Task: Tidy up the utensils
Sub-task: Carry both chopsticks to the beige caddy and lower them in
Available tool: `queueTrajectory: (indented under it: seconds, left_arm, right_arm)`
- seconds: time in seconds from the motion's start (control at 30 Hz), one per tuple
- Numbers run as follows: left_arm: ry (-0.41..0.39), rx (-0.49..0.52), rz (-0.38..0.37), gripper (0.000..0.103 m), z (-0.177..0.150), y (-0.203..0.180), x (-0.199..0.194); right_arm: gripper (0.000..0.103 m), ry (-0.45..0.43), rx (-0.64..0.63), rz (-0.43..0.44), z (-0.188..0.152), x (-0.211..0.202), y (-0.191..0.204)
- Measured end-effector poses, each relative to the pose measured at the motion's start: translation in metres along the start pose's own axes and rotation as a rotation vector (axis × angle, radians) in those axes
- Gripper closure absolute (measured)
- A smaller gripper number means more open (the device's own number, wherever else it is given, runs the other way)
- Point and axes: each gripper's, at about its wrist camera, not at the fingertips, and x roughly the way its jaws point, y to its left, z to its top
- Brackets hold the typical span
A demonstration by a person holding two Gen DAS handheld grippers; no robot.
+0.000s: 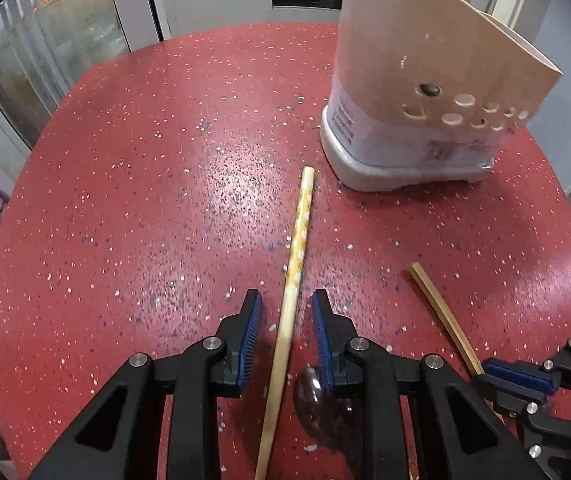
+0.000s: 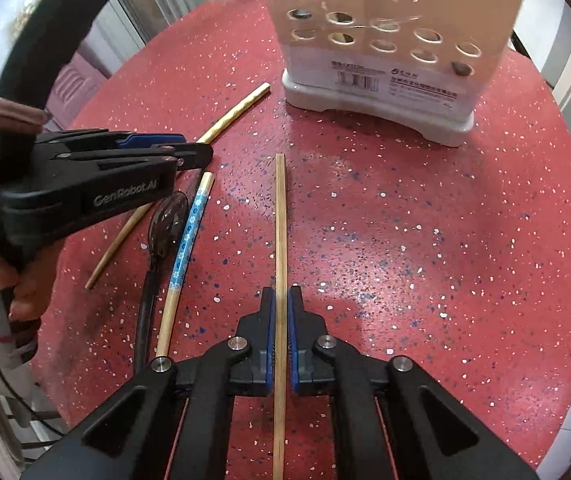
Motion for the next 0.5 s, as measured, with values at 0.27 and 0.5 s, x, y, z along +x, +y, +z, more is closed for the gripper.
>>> queueTrajectory:
  seconds: [0.27,0.5]
  left_arm:
    - [0.007,-0.011,0.017,0.052,0.001,-0.007,0.001]
    - [0.002,-0.011,0.018,0.052,0.005,-0.006,0.003]
  right_arm:
    - [0.097,-0.017,0.026,0.049,-0.001,-0.012,-0.018]
    - [0.097,-0.027,0.05,0.064,-0.003,-0.019,-0.044]
